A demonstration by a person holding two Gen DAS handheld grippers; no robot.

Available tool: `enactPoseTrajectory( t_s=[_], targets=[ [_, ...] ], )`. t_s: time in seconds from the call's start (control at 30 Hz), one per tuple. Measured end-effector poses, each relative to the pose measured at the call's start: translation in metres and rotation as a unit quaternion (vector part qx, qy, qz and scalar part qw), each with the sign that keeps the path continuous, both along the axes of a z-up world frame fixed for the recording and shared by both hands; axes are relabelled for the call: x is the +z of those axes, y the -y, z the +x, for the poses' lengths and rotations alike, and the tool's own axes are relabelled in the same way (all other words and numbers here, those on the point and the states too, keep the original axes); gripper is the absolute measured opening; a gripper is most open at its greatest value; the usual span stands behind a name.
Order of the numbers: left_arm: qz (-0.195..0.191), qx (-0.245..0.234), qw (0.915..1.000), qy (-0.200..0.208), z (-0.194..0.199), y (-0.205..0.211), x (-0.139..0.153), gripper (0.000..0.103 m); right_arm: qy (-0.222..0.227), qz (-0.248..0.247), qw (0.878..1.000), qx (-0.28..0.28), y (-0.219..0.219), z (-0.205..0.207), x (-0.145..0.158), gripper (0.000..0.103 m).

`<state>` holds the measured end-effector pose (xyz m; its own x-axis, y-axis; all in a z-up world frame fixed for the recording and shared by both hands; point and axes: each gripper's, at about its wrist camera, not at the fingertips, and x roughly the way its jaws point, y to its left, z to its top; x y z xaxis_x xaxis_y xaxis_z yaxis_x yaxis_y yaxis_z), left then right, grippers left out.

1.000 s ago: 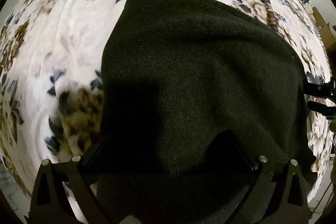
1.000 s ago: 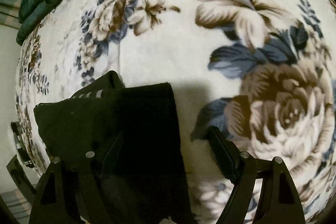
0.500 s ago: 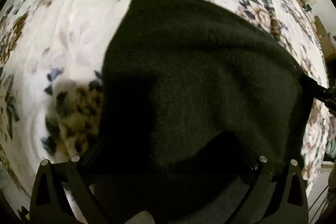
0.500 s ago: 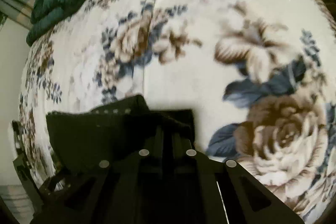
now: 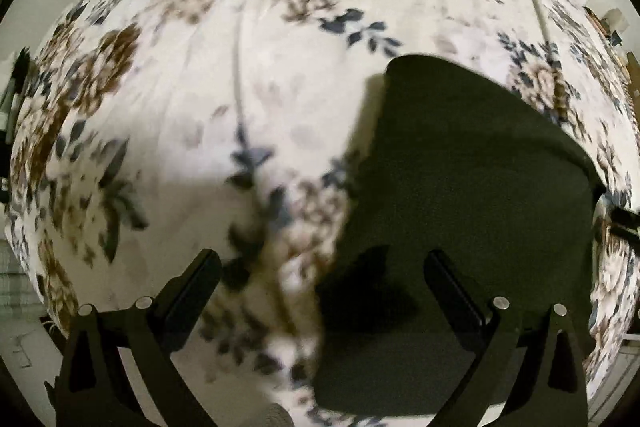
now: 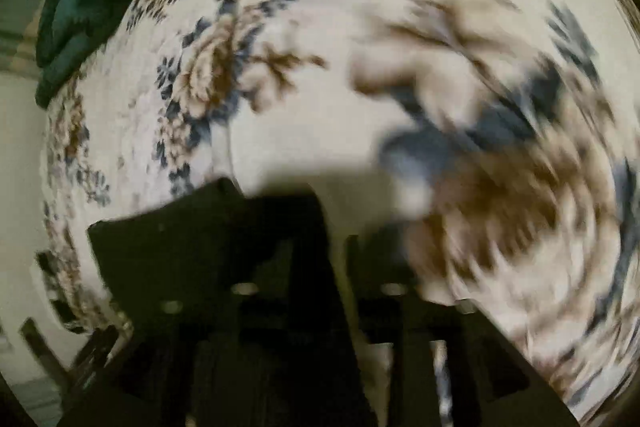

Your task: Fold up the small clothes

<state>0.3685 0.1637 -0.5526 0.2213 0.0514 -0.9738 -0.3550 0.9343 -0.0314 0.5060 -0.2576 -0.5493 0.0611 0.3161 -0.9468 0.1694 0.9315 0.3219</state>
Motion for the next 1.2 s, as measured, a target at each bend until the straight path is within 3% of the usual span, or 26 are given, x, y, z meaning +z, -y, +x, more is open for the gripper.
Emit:
enactPoseTrajectory(
  t_s=[0.1, 0.27, 0.33, 0.37, 0.4, 0.5, 0.6, 0.7, 0.73, 0.8, 0.87, 1.0, 1.07, 1.2],
  targets=[
    [-0.004, 0.007, 0.9998, -0.017, -0.019, -0.003, -0.005, 0.103, -0.042, 0.047, 0.997, -0.044, 0.027, -0.045, -0.009, 0.05],
    [-0.017, 0.023, 0.9986, -0.045, -0.041, -0.002, -0.017, 0.103, -0.125, 0.128, 0.978, -0.104, 0.041, -0.12, -0.048, 0.05],
    [-0.018, 0.026, 0.9985, -0.043, -0.044, -0.002, -0.018, 0.103, -0.128, 0.154, 0.973, -0.116, 0.037, -0.132, -0.057, 0.045],
    [-0.017, 0.027, 0.9985, -0.044, -0.043, -0.002, -0.017, 0.103, -0.113, 0.151, 0.975, -0.116, 0.032, -0.136, -0.054, 0.024],
    [-0.016, 0.027, 0.9985, -0.045, -0.042, -0.002, -0.017, 0.103, -0.096, 0.131, 0.981, -0.102, 0.026, -0.138, -0.047, 0.01],
    [-0.016, 0.027, 0.9989, -0.035, -0.038, -0.002, -0.011, 0.103, -0.071, 0.066, 0.992, -0.085, 0.023, -0.141, -0.033, 0.009],
    [-0.01, 0.017, 0.9994, -0.027, -0.029, -0.001, -0.005, 0.103, -0.096, 0.031, 0.993, -0.064, 0.027, -0.139, -0.038, 0.008],
    [-0.007, 0.004, 0.9999, -0.013, -0.017, 0.001, 0.0, 0.103, -0.071, -0.03, 0.997, -0.008, 0.015, -0.117, -0.012, 0.01],
    [-0.003, 0.0, 1.0, -0.008, -0.012, 0.001, 0.002, 0.103, -0.06, -0.03, 0.998, -0.001, 0.011, -0.109, -0.002, 0.011],
    [0.0, -0.004, 1.0, -0.001, -0.002, 0.002, 0.001, 0.103, -0.019, -0.008, 0.999, 0.036, -0.009, -0.082, 0.025, 0.023],
    [-0.006, -0.002, 1.0, 0.005, 0.015, 0.002, -0.002, 0.103, 0.007, 0.028, 0.995, 0.097, -0.05, -0.048, 0.04, 0.029],
    [-0.008, -0.022, 0.9997, 0.007, 0.071, 0.006, -0.02, 0.103, -0.015, 0.053, 0.985, 0.164, -0.126, 0.004, 0.011, 0.028],
    [-0.005, -0.027, 0.9996, 0.003, 0.099, 0.007, -0.029, 0.103, -0.026, 0.056, 0.984, 0.165, -0.159, 0.033, -0.016, 0.028],
    [-0.012, -0.03, 0.9995, 0.003, 0.144, -0.004, -0.041, 0.103, 0.008, 0.003, 0.992, 0.129, -0.185, 0.08, -0.039, 0.027]
  ],
)
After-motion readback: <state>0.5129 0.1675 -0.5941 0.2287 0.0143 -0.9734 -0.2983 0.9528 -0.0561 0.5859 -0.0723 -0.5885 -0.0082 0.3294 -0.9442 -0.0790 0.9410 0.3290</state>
